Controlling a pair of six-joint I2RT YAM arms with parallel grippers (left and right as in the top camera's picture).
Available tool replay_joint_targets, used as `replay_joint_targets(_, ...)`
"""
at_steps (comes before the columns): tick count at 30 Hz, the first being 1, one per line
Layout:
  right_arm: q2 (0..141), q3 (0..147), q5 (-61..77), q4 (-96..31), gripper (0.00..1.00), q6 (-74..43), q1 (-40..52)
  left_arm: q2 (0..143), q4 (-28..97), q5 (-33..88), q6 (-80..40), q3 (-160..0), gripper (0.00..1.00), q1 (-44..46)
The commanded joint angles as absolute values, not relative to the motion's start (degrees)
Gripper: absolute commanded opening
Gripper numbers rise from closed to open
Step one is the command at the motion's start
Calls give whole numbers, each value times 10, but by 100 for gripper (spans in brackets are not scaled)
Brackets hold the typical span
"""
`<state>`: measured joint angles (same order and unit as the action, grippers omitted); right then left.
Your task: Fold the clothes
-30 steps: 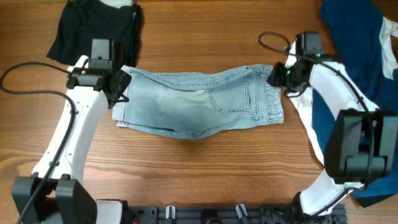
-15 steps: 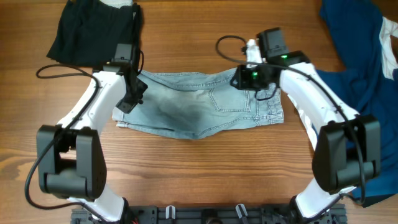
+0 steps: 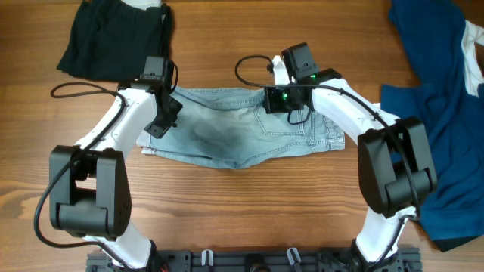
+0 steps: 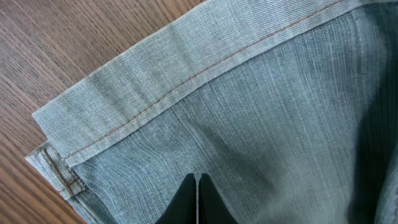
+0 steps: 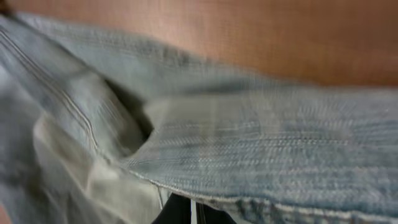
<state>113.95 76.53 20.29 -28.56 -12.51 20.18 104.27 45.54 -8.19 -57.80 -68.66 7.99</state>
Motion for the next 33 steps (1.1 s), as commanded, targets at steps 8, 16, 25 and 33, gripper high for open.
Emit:
replay_joint_targets(8,1149,778,150,-147,5,-185,161,1050,454,-79,-590,-680,4,83)
replay_joint_targets(16,1149,778,133,-248,5,-184,129,1050,454,-80,-590,-680,5,83)
replay_joint_targets(25,1136,778,179,-431,34,-180,42,1050,454,-88,-589,-680,24,83)
replay_joint_targets(33,1135,754,149,-511,94,-100,-19,1050,454,-91,-589,-680,74,83)
